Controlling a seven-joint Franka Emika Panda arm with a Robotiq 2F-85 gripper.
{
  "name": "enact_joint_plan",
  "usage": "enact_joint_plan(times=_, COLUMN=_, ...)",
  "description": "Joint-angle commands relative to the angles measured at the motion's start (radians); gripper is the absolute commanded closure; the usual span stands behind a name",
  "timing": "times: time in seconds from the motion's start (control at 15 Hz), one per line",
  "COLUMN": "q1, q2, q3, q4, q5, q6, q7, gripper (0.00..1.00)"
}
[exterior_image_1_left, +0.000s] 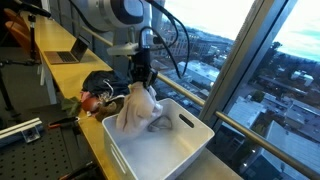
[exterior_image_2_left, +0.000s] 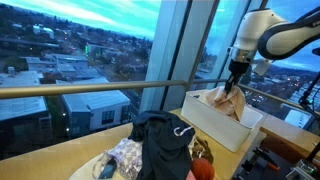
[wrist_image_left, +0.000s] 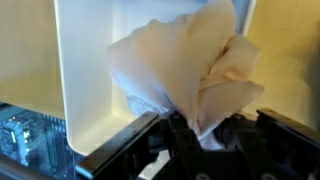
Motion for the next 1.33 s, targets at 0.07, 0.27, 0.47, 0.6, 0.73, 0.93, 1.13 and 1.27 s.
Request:
enact_joint_plan(times=0.07, q1=0.083, q2=-0.065, q3=0.136, q4=0.097, q5=-0.080, q6=-0.147, q7=0.066, gripper=0.94)
enact_joint_plan(times=0.27, q1=0.150, q2=-0.023, q3=0.232, q4=0.228, q5=-0.103, q6=-0.265, q7=0.092, gripper=0.94)
enact_joint_plan(times=0.47, q1=0.221, q2=0.067, q3=0.307, q4=0.381, q5=-0.121, q6=-0.370, q7=0.111, gripper=0.94)
enact_joint_plan(times=0.6, q1=0.263, q2=0.142, q3=0.330, q4=0.463, q5=-0.144, q6=-0.401, q7=0.113, gripper=0.94)
enact_joint_plan(times=0.73, q1=0.293, q2=0.204, q3=0.330, q4=0.518, q5=-0.144, q6=-0.407, q7=0.093, gripper=0.94)
enact_joint_plan(times=0.93, q1=0.308, q2=0.277, q3=0.310, q4=0.548, q5=-0.112, q6=-0.382, q7=0.071, gripper=0.49)
enact_joint_plan(times=1.13, q1=0.298, q2=0.318, q3=0.295, q4=0.546, q5=-0.075, q6=-0.365, q7=0.055, gripper=0.29)
enact_joint_plan(times=1.27, q1=0.294, q2=0.335, q3=0.287, q4=0.540, q5=-0.049, q6=-0.359, q7=0.049, gripper=0.14)
